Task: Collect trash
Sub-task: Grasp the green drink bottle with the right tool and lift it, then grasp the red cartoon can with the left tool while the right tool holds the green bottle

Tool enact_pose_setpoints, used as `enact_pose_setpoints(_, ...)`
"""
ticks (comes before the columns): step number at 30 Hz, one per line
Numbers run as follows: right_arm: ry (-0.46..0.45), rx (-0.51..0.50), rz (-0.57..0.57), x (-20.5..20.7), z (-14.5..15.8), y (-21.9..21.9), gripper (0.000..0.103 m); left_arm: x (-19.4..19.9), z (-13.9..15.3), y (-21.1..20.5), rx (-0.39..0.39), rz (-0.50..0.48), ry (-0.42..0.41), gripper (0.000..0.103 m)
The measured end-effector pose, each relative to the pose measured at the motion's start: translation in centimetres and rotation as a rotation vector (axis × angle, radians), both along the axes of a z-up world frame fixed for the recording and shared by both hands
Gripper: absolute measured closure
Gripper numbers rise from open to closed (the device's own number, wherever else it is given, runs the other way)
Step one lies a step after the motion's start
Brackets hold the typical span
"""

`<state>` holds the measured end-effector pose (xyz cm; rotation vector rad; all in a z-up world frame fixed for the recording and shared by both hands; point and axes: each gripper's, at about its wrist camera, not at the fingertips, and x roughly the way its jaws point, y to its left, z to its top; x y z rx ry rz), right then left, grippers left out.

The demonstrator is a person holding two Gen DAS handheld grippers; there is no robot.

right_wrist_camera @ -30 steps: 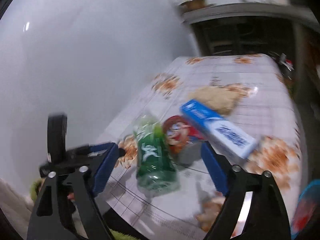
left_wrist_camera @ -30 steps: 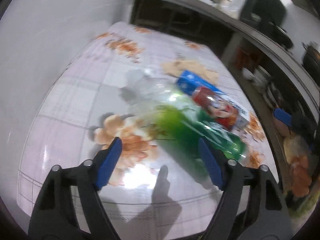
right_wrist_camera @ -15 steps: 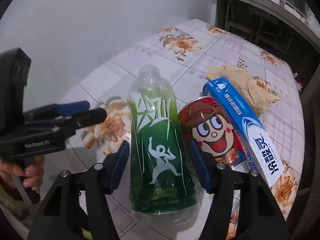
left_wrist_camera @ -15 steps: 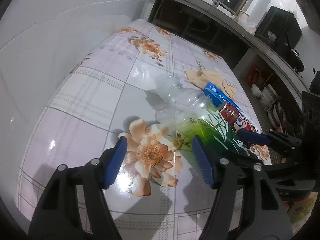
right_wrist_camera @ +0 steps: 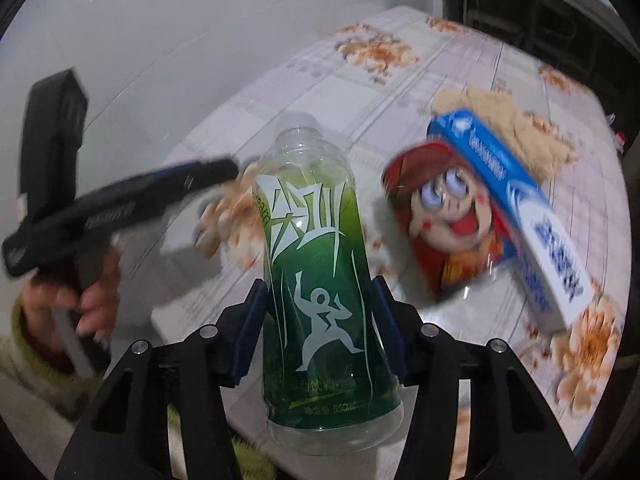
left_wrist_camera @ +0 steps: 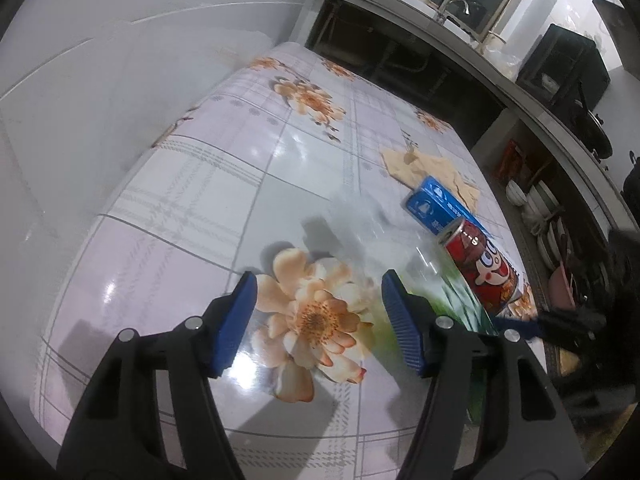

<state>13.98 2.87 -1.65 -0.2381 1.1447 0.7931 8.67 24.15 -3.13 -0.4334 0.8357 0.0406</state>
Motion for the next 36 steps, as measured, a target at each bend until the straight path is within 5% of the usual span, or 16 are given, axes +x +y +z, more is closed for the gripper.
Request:
enact_pose_setpoints(6, 0.035, -0.011, 0.049, -0.5, -0.2, 0.8, 0.040, 0.0, -0.2, 0.2, 0.013, 0.009, 0.008, 0.043)
enact_pose_setpoints(15, 0.106, 0.043, 0.052, 1.5, -2.2, 4.1, 0.043, -0.9, 0.0, 0.4, 0.039, 0.014, 0.011, 0.043)
enact_pose_setpoints(24, 0.059, 0.195, -0.075, -1.5, 0.2, -2.9, 0.044, -0.9, 1.2, 0.9, 0.008, 0.023, -0.036, 0.043)
enact_pose_setpoints(31, -0.050, 0.285, -0.362, -4.0, 3.2, -13.7, 0.044, 1.3, 1.4, -2.1, -0.087, -0.094, -0.025, 0.038)
enact_pose_setpoints(36, -0.052, 0.231, -0.604, -4.1, 1.8, -19.2, 0.044, 4.2, 0.4, -5.2, -0.254, -0.191, 0.057, 0.030)
